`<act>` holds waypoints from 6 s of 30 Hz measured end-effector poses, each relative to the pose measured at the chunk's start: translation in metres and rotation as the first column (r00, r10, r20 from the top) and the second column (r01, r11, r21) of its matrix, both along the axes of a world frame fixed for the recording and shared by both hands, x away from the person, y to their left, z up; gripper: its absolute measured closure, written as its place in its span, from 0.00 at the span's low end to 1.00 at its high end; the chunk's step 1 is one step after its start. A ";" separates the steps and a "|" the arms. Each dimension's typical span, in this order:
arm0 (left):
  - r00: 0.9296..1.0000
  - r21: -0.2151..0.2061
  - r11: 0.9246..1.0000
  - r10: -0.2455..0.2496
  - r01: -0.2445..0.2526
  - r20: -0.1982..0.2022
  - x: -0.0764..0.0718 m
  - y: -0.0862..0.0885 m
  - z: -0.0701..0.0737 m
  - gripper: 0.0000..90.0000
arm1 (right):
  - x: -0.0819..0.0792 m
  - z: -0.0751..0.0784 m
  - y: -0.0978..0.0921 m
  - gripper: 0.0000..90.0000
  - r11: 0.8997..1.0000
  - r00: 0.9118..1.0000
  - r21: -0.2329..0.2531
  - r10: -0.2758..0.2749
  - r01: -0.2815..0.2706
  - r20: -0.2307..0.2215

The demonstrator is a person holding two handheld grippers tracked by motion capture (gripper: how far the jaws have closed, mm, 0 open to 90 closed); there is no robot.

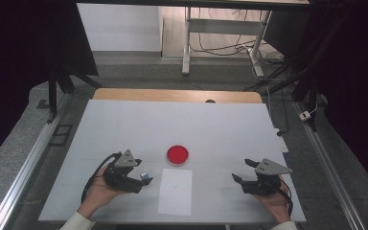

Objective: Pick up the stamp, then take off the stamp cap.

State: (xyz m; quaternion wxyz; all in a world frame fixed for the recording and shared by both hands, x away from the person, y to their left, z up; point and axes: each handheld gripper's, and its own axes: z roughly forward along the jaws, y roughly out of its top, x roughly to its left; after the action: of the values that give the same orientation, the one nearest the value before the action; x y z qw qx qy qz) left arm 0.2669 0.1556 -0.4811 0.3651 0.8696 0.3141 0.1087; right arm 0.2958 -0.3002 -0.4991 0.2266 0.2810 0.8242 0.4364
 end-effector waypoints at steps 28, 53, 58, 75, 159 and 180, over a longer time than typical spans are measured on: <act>0.999 0.096 0.995 -0.034 0.036 -0.023 0.003 -0.007 -0.015 0.60 | 0.000 -0.001 0.000 0.27 1.000 1.000 -0.013 0.000 0.000 -0.003; 1.000 0.112 0.993 -0.019 0.022 -0.019 0.002 -0.004 -0.017 0.83 | -0.001 -0.002 0.001 0.28 1.000 1.000 -0.016 0.001 -0.001 0.004; 1.000 0.112 0.994 -0.011 0.013 -0.013 0.002 -0.004 -0.017 0.83 | -0.001 -0.002 0.002 0.28 1.000 1.000 -0.022 0.001 0.000 0.021; 1.000 0.046 0.999 0.025 -0.026 0.019 0.001 0.004 -0.010 0.83 | -0.003 -0.002 0.002 0.28 1.000 0.999 -0.023 0.000 0.001 0.036; 0.991 -0.283 0.959 0.048 -0.010 0.127 0.008 -0.026 0.038 0.83 | -0.005 -0.003 0.007 0.29 1.000 0.998 -0.018 -0.015 0.016 0.053; 0.993 -0.285 0.958 0.033 0.001 0.117 0.013 -0.039 0.034 0.83 | -0.005 -0.002 0.007 0.29 1.000 0.997 0.010 -0.022 0.021 0.075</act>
State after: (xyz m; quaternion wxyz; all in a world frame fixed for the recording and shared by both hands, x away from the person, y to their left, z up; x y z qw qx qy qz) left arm 0.2797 0.1163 -0.4469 0.5038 0.7973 0.3109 0.1175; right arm 0.2904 -0.2936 -0.5011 0.2608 0.2744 0.8099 0.4481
